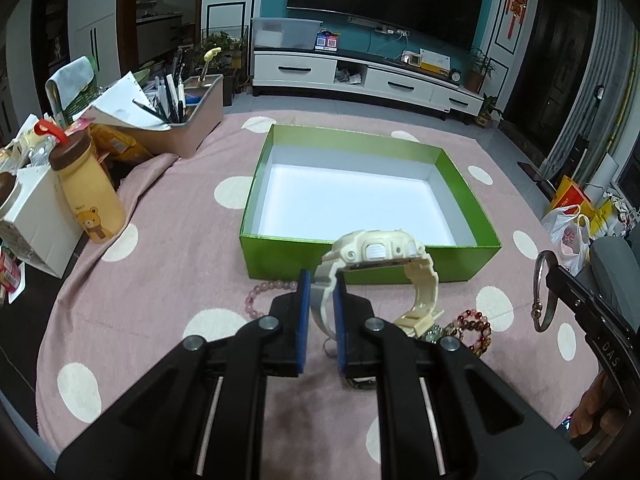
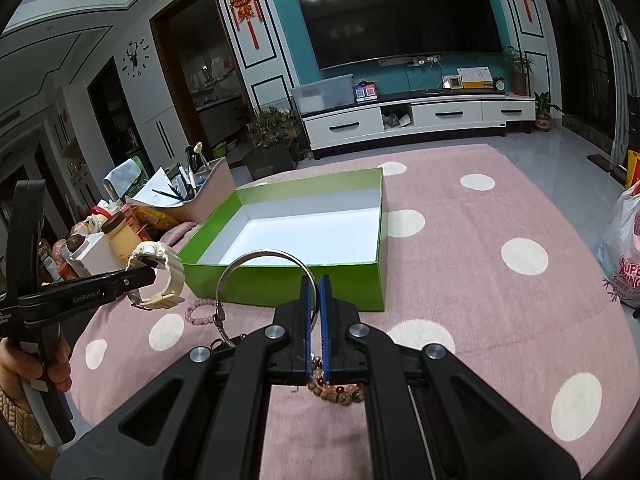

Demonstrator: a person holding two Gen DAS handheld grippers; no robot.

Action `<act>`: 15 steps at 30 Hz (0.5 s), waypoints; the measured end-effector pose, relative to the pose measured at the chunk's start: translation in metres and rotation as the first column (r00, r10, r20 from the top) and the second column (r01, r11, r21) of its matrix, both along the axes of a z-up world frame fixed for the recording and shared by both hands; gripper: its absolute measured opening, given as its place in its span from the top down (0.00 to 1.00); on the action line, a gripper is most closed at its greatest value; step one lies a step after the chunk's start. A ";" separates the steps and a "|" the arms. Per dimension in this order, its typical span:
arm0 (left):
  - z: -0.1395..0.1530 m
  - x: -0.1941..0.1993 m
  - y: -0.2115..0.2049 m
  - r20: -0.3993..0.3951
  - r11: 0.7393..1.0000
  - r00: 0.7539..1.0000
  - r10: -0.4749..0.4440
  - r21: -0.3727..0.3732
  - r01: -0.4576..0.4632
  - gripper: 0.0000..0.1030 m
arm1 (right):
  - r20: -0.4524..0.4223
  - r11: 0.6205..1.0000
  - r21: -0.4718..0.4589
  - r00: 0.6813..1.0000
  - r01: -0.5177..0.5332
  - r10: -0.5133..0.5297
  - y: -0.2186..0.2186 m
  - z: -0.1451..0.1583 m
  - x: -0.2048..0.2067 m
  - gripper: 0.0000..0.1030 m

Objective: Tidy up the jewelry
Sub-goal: 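Carry the white watch and silver bangle with both tools over the green box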

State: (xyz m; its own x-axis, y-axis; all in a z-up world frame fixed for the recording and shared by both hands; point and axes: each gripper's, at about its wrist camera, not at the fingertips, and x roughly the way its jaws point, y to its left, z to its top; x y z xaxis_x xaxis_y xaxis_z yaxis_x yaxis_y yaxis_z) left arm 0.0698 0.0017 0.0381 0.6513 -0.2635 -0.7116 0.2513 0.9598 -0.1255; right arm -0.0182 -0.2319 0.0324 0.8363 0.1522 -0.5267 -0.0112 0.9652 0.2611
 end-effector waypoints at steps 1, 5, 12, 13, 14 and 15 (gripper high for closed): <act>0.001 0.001 -0.001 0.002 1.000 1.000 -0.001 0.001 0.001 0.90 | 0.002 1.000 0.001 1.000 0.002 -0.002 -0.001 0.000 0.002 0.97; 0.003 0.008 -0.004 0.008 1.000 1.000 -0.003 0.002 0.003 0.90 | 0.010 1.000 0.003 1.000 0.004 -0.004 -0.001 0.002 0.007 0.97; 0.009 0.020 -0.011 0.029 1.000 1.000 -0.010 0.001 0.010 0.90 | 0.027 1.000 0.002 1.000 0.011 -0.011 -0.003 0.007 0.018 0.97; 0.010 0.022 -0.013 0.031 1.000 0.999 -0.010 0.002 0.010 0.90 | 0.029 1.000 0.001 0.999 0.013 -0.013 -0.004 0.008 0.020 0.97; 0.010 0.024 -0.013 0.032 1.000 0.999 -0.011 0.002 0.011 0.90 | 0.031 1.000 0.000 0.999 0.014 -0.014 -0.004 0.008 0.022 0.97; 0.010 0.026 -0.014 0.032 1.000 0.999 -0.013 0.002 0.013 0.90 | 0.033 1.000 0.000 0.999 0.014 -0.014 -0.003 0.009 0.024 0.97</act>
